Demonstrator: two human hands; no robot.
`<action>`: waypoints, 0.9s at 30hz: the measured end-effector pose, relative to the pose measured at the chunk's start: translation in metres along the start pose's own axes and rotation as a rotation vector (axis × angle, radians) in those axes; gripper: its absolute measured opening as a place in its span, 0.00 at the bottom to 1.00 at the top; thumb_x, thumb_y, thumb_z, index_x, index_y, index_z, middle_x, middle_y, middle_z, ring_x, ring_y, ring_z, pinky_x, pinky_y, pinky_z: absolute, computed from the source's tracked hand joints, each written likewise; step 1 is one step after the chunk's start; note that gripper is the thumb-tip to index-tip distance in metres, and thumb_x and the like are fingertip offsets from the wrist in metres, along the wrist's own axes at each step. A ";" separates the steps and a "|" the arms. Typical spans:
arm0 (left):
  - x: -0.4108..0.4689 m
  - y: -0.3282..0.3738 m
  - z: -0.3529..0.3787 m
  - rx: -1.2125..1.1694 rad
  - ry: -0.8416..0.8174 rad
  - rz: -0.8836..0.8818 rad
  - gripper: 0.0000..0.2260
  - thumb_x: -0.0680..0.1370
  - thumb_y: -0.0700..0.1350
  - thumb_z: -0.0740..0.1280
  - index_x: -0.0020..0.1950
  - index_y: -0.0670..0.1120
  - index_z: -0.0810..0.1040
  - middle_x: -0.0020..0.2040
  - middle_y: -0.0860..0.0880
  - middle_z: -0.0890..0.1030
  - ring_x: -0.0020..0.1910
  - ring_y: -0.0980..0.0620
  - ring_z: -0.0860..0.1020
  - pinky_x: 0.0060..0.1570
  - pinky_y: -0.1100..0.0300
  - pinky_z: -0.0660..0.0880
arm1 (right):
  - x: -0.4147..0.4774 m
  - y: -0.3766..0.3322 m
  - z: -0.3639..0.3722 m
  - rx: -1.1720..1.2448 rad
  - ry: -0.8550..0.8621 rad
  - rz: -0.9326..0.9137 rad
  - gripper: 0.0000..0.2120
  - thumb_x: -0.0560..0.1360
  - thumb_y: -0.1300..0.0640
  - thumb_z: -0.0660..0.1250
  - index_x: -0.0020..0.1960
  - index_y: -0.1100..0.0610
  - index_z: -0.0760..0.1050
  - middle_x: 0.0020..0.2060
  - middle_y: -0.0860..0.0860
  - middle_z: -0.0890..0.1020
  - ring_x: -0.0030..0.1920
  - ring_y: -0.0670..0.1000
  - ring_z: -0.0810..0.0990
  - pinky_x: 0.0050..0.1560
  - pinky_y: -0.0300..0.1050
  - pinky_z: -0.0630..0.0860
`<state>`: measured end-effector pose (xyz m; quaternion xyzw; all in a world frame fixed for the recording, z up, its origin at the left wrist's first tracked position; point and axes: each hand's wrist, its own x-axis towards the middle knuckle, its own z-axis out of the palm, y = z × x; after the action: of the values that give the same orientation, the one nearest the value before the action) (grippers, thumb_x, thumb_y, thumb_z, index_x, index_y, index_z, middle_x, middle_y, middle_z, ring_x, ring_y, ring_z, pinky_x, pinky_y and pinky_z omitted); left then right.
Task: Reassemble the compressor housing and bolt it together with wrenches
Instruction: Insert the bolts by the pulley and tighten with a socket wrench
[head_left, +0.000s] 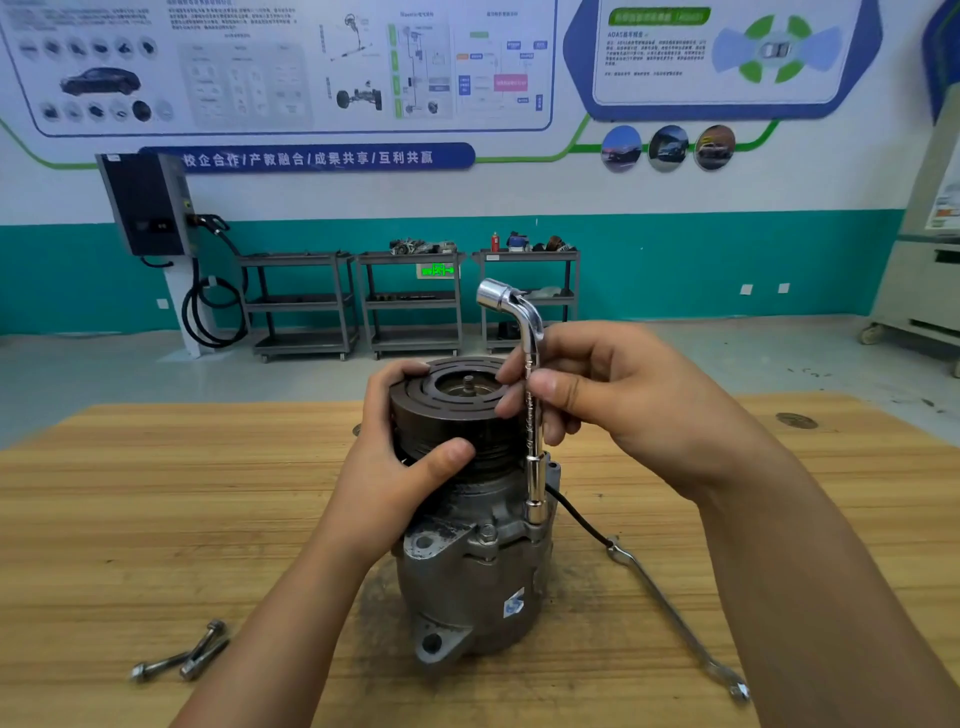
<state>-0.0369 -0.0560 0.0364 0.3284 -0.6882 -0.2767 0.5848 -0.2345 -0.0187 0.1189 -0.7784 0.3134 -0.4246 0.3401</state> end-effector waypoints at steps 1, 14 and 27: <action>0.000 0.000 0.000 0.004 -0.001 0.000 0.28 0.62 0.58 0.71 0.60 0.59 0.66 0.52 0.69 0.78 0.53 0.64 0.78 0.49 0.69 0.74 | 0.000 0.000 0.000 0.004 0.005 -0.002 0.10 0.77 0.67 0.61 0.46 0.55 0.77 0.39 0.50 0.85 0.29 0.44 0.77 0.34 0.34 0.73; 0.000 0.001 0.000 0.025 0.000 -0.004 0.28 0.62 0.60 0.70 0.59 0.61 0.66 0.52 0.69 0.77 0.53 0.64 0.78 0.48 0.70 0.73 | -0.001 0.003 -0.004 -0.006 -0.026 -0.018 0.10 0.77 0.67 0.62 0.46 0.54 0.78 0.39 0.49 0.85 0.31 0.44 0.77 0.34 0.35 0.72; 0.001 0.002 0.000 0.018 -0.005 -0.025 0.28 0.61 0.60 0.71 0.59 0.61 0.65 0.52 0.69 0.77 0.53 0.64 0.78 0.48 0.69 0.74 | -0.001 0.007 -0.006 -0.028 -0.060 -0.014 0.10 0.77 0.64 0.62 0.48 0.52 0.78 0.41 0.48 0.84 0.33 0.42 0.75 0.35 0.34 0.73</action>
<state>-0.0371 -0.0553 0.0382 0.3416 -0.6880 -0.2789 0.5764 -0.2416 -0.0233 0.1149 -0.7977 0.3034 -0.3989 0.3354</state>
